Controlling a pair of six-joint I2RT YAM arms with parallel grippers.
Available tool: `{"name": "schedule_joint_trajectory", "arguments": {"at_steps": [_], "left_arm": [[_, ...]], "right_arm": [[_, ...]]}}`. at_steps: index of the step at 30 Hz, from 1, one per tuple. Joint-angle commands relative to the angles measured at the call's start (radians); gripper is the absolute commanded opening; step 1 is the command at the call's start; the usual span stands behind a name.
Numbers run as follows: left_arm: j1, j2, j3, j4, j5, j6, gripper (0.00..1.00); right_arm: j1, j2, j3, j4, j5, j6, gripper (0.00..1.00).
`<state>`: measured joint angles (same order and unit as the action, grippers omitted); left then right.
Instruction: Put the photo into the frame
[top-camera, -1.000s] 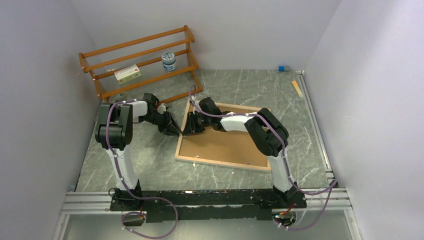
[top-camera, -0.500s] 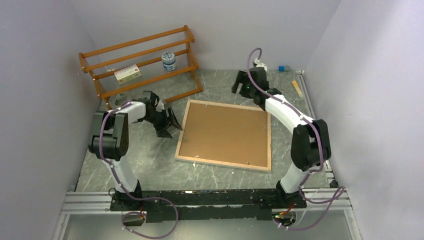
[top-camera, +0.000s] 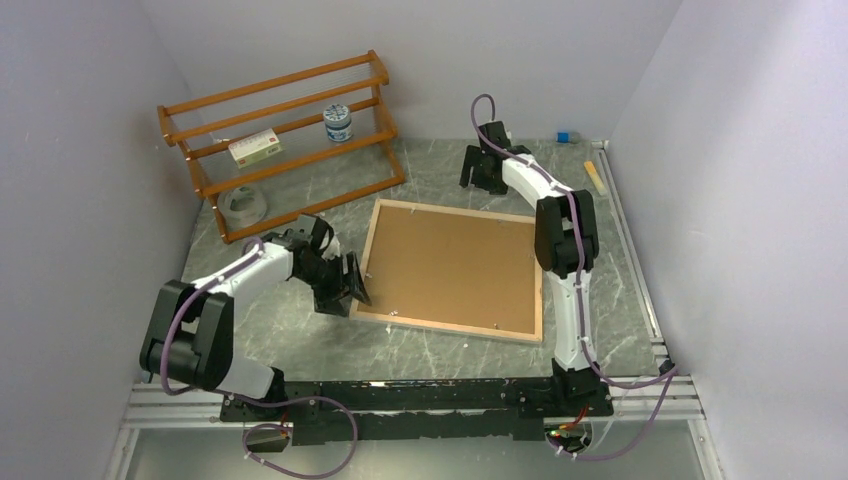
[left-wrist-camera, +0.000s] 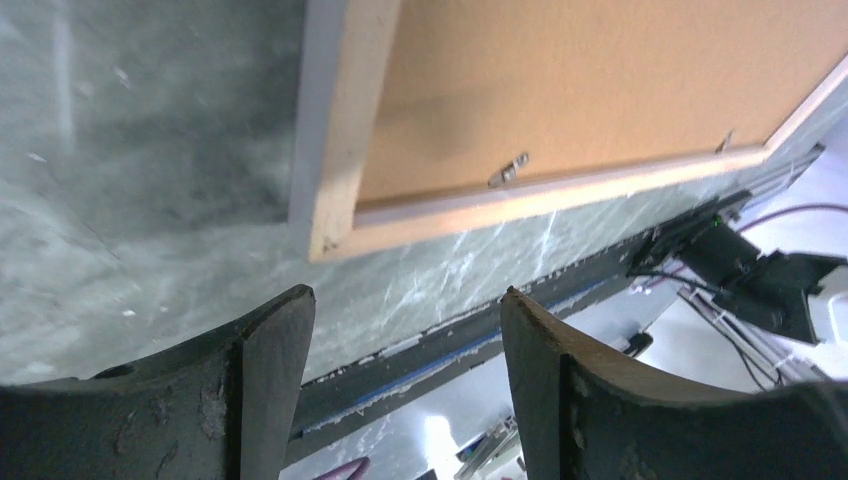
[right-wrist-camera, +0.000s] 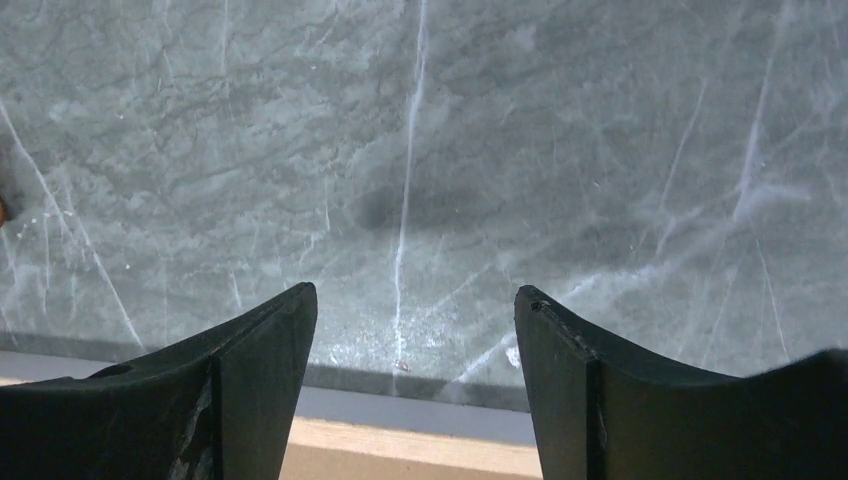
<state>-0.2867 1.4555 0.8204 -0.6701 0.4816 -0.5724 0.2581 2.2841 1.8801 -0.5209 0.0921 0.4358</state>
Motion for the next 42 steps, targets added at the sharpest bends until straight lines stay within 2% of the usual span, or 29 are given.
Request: {"name": "schedule_joint_trajectory", "arguments": {"at_steps": [1,9,14,18,22,25,35,42], "left_arm": [[-0.04,-0.066,-0.05,-0.003,0.062,-0.025,0.73],[-0.092,0.005,-0.119,0.184,0.159,-0.076,0.74],[-0.092,0.018,-0.099,0.263,0.029,-0.16,0.75],[-0.089,0.021,-0.123,0.379,0.011,-0.22,0.76],[-0.067,0.017,-0.172,0.493,0.047,-0.251,0.77],[-0.035,0.027,-0.165,0.52,0.068,-0.269,0.78],[-0.001,0.103,-0.036,0.506,0.068,-0.265,0.75],[0.006,0.235,0.11,0.537,0.097,-0.315,0.71]], "right_arm": [[-0.006,0.037,0.118,-0.09,-0.015,-0.03,0.75],[-0.033,0.03,0.05,-0.06,-0.164,-0.036,0.8],[-0.043,0.024,0.014,-0.09,-0.227,-0.04,0.8],[-0.045,-0.01,-0.047,-0.136,-0.199,-0.013,0.77],[-0.053,-0.083,-0.181,-0.121,-0.236,0.011,0.78],[-0.059,-0.159,-0.298,-0.077,-0.273,0.035,0.78],[-0.071,-0.369,-0.591,0.047,-0.297,0.098,0.78],[-0.074,-0.422,-0.671,0.148,-0.398,0.109,0.78]]}}
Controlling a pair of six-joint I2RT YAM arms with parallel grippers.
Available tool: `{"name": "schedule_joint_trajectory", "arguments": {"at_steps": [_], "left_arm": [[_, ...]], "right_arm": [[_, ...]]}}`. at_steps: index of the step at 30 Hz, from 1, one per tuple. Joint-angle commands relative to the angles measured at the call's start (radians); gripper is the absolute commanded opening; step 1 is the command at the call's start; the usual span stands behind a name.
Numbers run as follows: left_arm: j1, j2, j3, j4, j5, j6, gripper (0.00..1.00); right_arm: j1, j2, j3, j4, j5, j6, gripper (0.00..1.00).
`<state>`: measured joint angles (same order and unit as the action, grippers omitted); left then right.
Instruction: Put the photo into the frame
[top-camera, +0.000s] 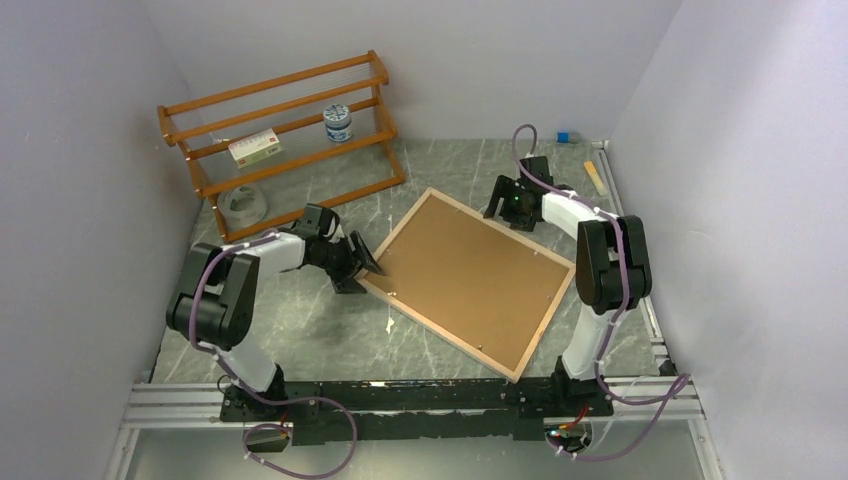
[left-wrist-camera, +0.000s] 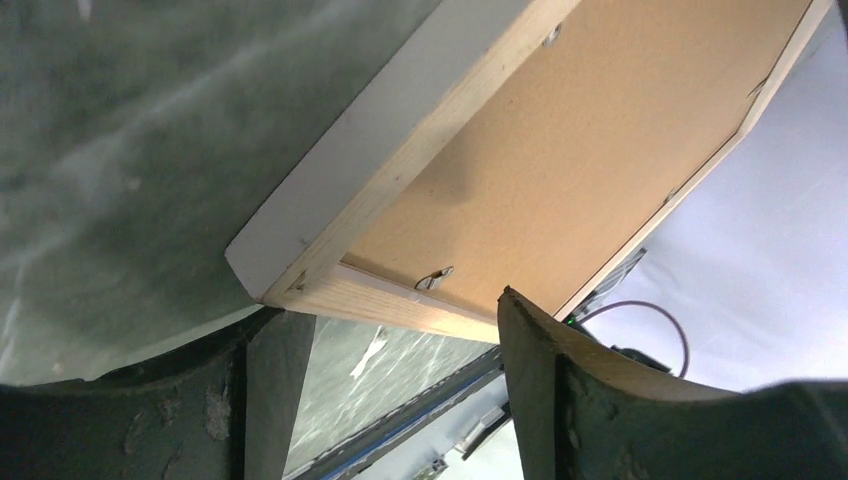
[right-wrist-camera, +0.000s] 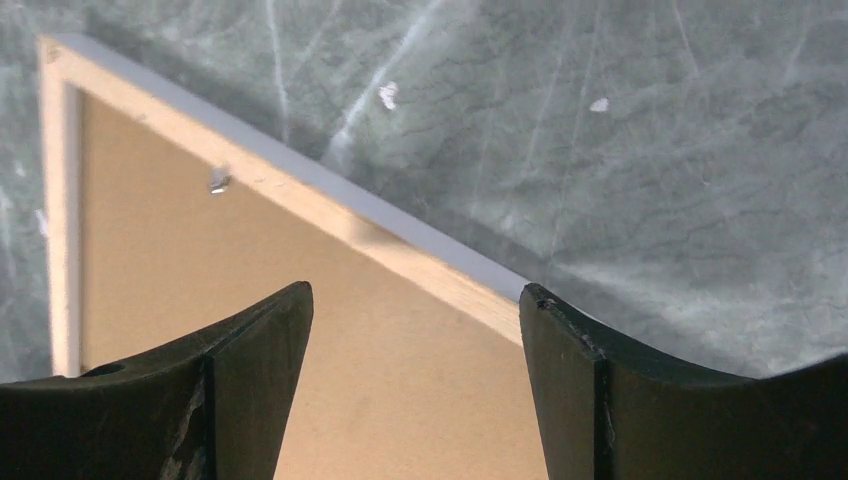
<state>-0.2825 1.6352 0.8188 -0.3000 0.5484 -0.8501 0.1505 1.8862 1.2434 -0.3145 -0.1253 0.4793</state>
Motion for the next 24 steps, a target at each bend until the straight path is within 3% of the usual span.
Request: {"name": "schedule_joint_trajectory", "arguments": {"at_steps": [1,9,14,24], "left_arm": [[0.002,0.078,0.13,0.193,0.035,-0.048,0.7],[0.003,0.249,0.274,0.265,0.047,-0.09,0.65],[0.003,0.284,0.341,0.232,-0.014,-0.09,0.65],[0.004,0.238,0.386,0.049,-0.163,-0.096,0.73]], "right_arm": [[0.034,-0.015,-0.024,-0.055,-0.189,0.054,0.78],[0.028,0.124,0.132,-0.027,-0.26,-0.029,0.78],[0.017,0.109,0.168,-0.023,-0.257,-0.015,0.78],[-0.097,-0.011,0.181,-0.057,0.121,0.006,0.82]]}}
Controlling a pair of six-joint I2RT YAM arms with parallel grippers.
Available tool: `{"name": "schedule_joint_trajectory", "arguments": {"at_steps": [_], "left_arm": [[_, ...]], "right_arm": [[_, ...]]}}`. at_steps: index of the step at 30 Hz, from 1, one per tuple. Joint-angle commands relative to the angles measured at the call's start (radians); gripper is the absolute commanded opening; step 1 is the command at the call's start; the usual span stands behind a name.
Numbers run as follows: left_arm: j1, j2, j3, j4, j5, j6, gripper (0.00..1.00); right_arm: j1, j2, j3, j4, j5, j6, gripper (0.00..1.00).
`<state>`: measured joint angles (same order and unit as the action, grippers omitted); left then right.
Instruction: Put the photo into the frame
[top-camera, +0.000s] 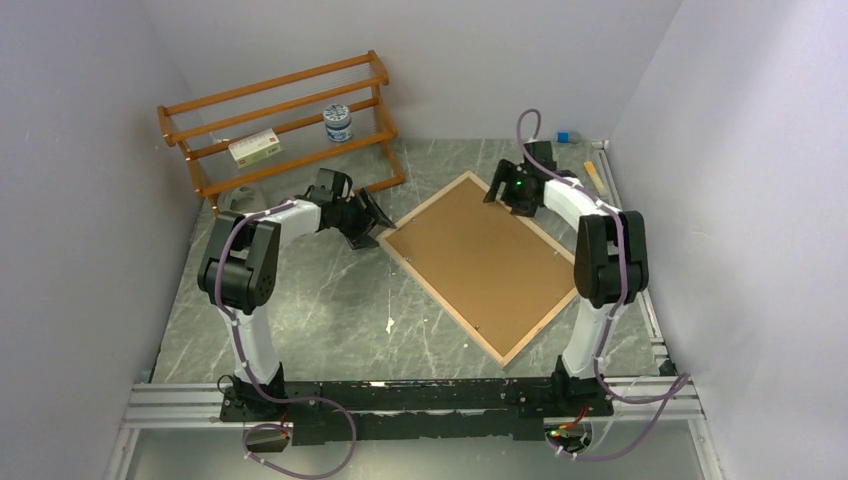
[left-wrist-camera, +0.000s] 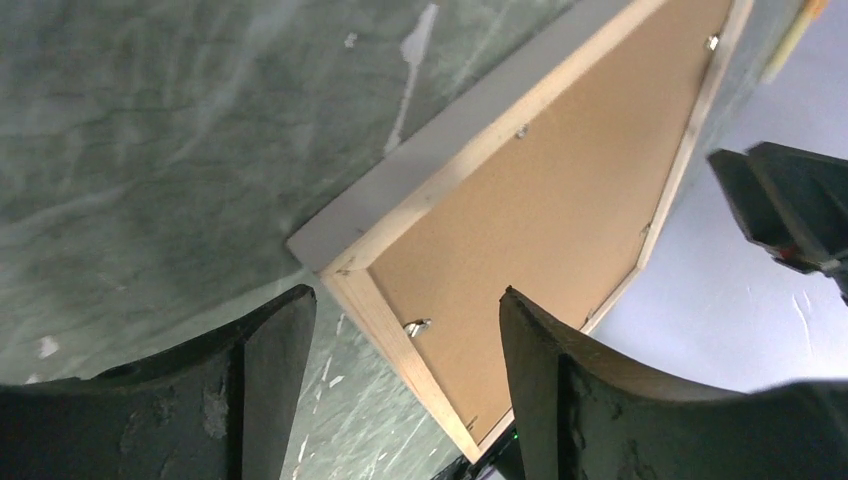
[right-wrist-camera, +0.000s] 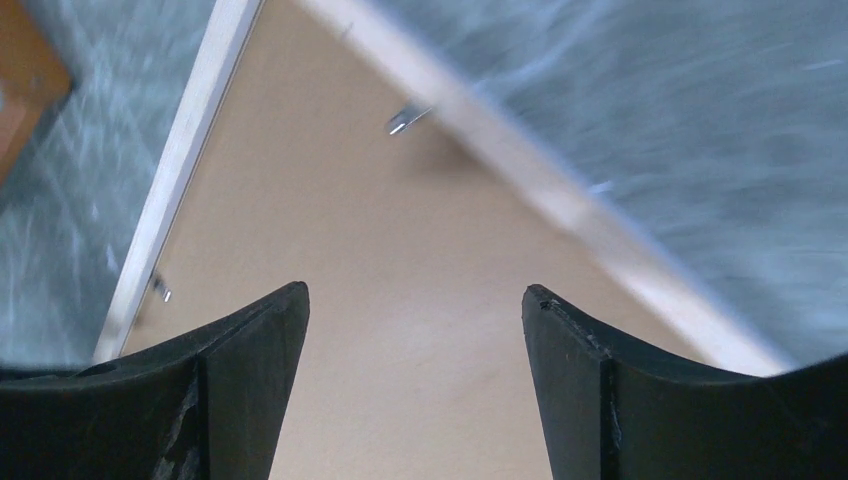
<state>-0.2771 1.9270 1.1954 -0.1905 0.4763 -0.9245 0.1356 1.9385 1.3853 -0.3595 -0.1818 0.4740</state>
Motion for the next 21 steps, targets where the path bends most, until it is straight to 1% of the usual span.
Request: {"name": "schedule_joint_trajectory", "arguments": {"at_steps": [1,3,6,9,12,17,21], "left_arm": [[-0.002,-0.075,-0.013,-0.053,-0.099,-0.041,0.74],[-0.006,-0.107,-0.061,-0.031,-0.112,-0.084,0.75],[-0.013,-0.117,-0.087,-0.02,-0.094,-0.118,0.76],[-0.028,-0.109,-0.102,0.005,-0.067,-0.152,0.77],[-0.046,-0.091,-0.123,0.064,-0.048,-0.187,0.8],[-0.053,-0.021,-0.085,0.082,-0.014,-0.183,0.79],[-0.048,-0.002,-0.037,0.06,-0.015,-0.15,0.77]], "right_arm": [[-0.102,-0.05,0.046,-0.025,0.201,0.015,0.82],[-0.13,-0.019,0.064,-0.056,0.221,0.012,0.83],[-0.168,0.037,0.091,-0.088,0.187,-0.015,0.84],[-0.178,0.071,0.108,-0.117,0.131,-0.021,0.84],[-0.185,0.062,0.078,-0.112,0.091,0.001,0.84],[-0.191,0.043,0.009,-0.11,0.012,0.024,0.84],[-0.189,0.01,-0.072,-0.063,-0.093,0.036,0.84]]}}
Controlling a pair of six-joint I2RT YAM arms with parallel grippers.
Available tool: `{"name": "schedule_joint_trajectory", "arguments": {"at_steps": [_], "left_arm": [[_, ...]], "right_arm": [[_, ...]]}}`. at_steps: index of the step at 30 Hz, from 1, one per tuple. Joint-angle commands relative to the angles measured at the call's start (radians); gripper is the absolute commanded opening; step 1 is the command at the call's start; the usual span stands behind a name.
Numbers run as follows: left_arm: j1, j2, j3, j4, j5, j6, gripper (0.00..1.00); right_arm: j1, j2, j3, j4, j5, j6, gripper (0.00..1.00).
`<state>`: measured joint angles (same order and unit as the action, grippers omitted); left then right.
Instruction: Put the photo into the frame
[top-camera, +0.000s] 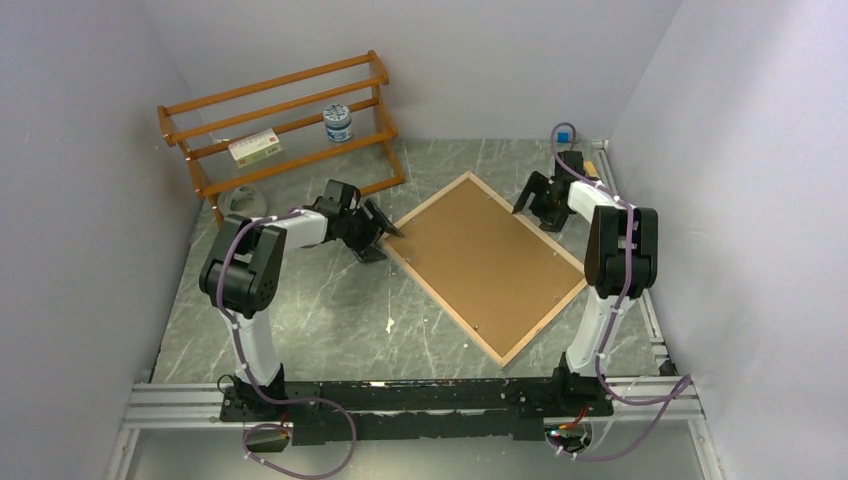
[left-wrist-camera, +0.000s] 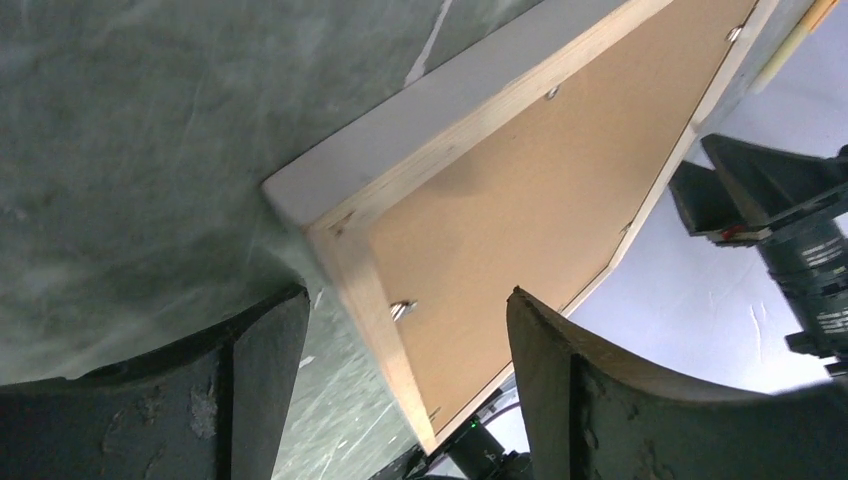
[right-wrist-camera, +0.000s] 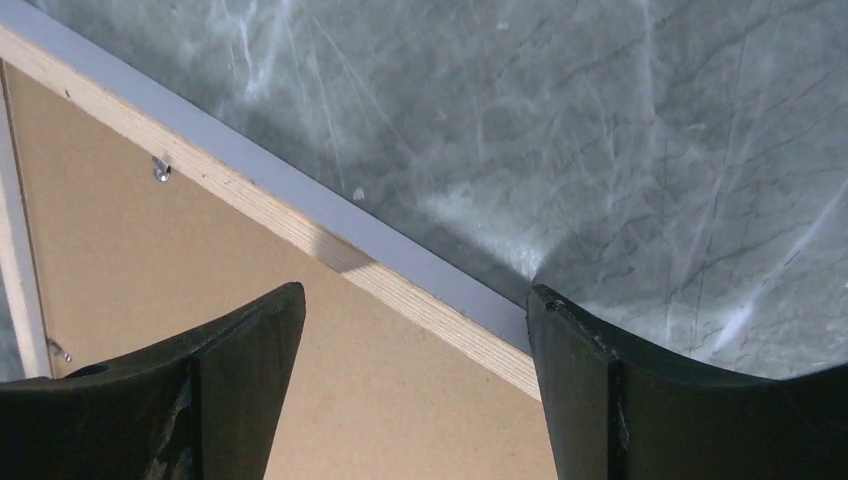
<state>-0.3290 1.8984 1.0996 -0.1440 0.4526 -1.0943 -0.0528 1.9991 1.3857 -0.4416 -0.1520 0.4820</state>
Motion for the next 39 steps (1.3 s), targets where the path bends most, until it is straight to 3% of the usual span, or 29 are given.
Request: {"name": "schedule_joint_trajectory", "arguments": {"at_steps": [1,4,7,14,26,32,39], "left_arm": [[0.008,0.035,0.079,0.001,0.016,0.036,0.76],[0.02,0.075,0.167,-0.105,0.021,0.109,0.73],[0.022,0.097,0.267,-0.277,-0.063,0.192,0.73],[0.059,0.095,0.297,-0.412,-0.151,0.302,0.68],[0.089,0.102,0.269,-0.505,-0.155,0.381,0.46],[0.039,0.121,0.306,-0.655,-0.298,0.395,0.42],[-0.014,0.15,0.351,-0.754,-0.378,0.38,0.43]], "right_arm": [[0.001,-0.063,-0.095,0.031,-0.144,0.037,0.84],[0.019,-0.106,-0.172,0.066,-0.19,0.07,0.84],[0.046,-0.155,-0.249,0.092,-0.21,0.115,0.82],[0.154,-0.295,-0.424,0.13,-0.167,0.173,0.81],[0.211,-0.387,-0.429,0.069,0.031,0.154,0.79],[0.25,-0.345,-0.434,0.049,0.081,0.171,0.75],[0.263,-0.331,-0.476,0.088,0.035,0.18,0.73]]}}
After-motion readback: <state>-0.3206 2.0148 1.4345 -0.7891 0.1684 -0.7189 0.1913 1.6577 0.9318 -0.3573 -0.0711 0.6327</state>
